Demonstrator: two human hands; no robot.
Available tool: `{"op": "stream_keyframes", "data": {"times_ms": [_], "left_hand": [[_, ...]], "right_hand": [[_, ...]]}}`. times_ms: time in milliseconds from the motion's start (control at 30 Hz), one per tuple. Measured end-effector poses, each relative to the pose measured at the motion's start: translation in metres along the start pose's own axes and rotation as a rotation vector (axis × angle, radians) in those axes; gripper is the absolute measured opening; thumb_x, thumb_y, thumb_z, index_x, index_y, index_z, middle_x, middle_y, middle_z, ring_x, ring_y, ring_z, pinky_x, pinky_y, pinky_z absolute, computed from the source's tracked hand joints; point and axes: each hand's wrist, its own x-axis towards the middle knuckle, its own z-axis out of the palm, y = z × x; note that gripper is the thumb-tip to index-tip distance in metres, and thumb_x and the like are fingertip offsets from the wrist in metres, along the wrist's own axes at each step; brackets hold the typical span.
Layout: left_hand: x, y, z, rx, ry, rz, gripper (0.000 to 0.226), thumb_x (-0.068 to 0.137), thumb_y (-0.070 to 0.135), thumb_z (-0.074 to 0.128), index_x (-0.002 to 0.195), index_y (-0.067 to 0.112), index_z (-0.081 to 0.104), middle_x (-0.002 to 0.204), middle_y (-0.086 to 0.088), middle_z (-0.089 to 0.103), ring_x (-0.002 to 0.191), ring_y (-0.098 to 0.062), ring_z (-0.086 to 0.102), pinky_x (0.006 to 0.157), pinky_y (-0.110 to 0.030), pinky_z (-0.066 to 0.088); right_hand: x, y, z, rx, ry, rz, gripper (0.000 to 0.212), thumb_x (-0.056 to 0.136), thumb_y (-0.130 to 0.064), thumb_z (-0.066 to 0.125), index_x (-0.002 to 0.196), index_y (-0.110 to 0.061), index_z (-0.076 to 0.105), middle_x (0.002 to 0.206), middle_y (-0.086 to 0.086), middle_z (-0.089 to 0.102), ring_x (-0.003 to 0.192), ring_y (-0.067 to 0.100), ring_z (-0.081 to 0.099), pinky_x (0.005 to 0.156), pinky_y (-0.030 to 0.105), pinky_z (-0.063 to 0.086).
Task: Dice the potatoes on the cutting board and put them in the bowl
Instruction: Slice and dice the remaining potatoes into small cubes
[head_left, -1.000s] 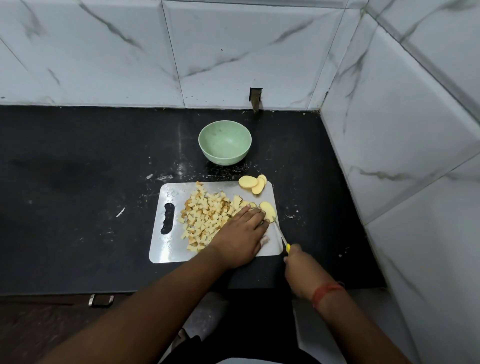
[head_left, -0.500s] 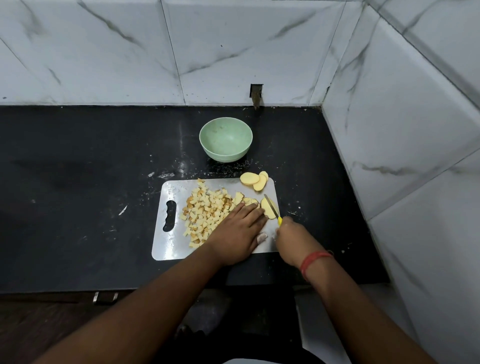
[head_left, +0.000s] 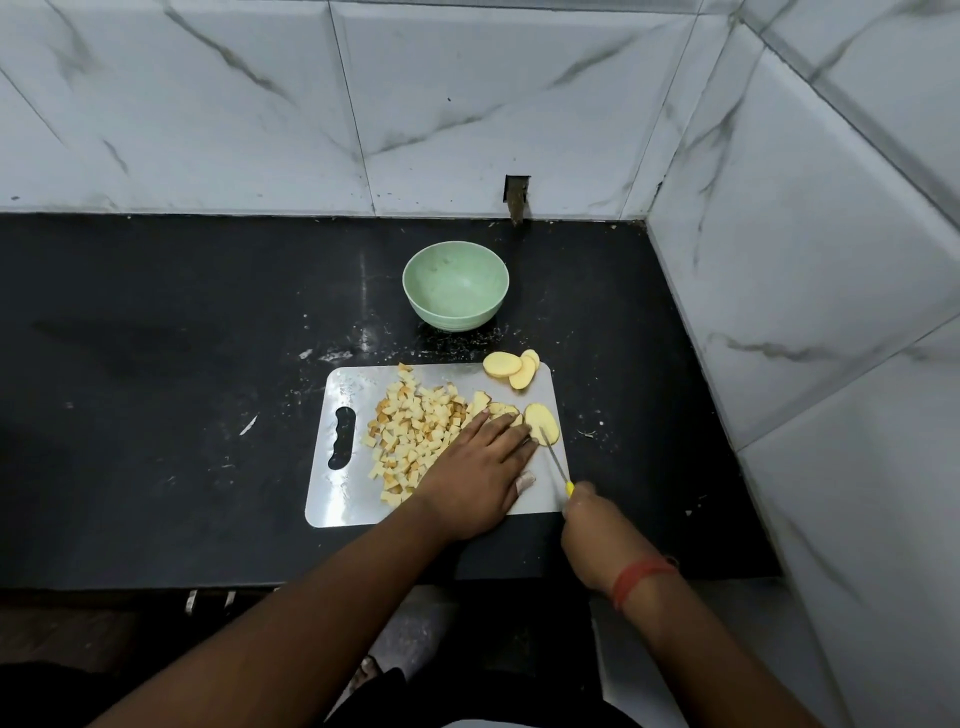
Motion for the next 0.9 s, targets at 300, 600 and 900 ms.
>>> {"op": "stream_keyframes", "data": {"times_ms": [300,600,900], "left_hand": [[-0.007,0.001,0.0,0.0,-0.014,-0.031,0.064,0.109,0.052,0.021,0.155,0.013,0.043,0.161,-0.009,0.041,0.152,-0.028,0.029,0.128,-0.049,0.015],[-0.004,-0.002,-0.009,0.017,-0.05,-0.043,0.072,0.107,0.057,0.017,0.156,0.01,0.042,0.162,-0.012,0.038,0.153,-0.031,0.028,0.127,-0.052,0.013],[-0.008,0.0,-0.014,-0.027,-0.022,-0.105,0.073,0.107,0.055,0.013,0.153,0.008,0.045,0.161,-0.012,0.04,0.153,-0.029,0.028,0.128,-0.05,0.012]], "right_hand": [[-0.021,0.018,-0.018,0.205,0.21,-0.154,0.016,0.104,-0.025,0.041,0.105,-0.009,0.042,0.099,0.015,0.064,0.087,0.031,0.063,0.068,0.032,0.043],[0.053,-0.033,-0.038,0.238,0.326,-0.178,0.034,0.093,-0.03,0.062,0.111,-0.012,0.04,0.105,0.019,0.066,0.095,0.036,0.065,0.071,0.035,0.049],[0.069,-0.017,-0.05,-0.026,0.256,-0.338,0.036,0.092,-0.029,0.055,0.126,-0.026,0.043,0.096,0.007,0.066,0.083,0.026,0.063,0.073,0.036,0.053]]}}
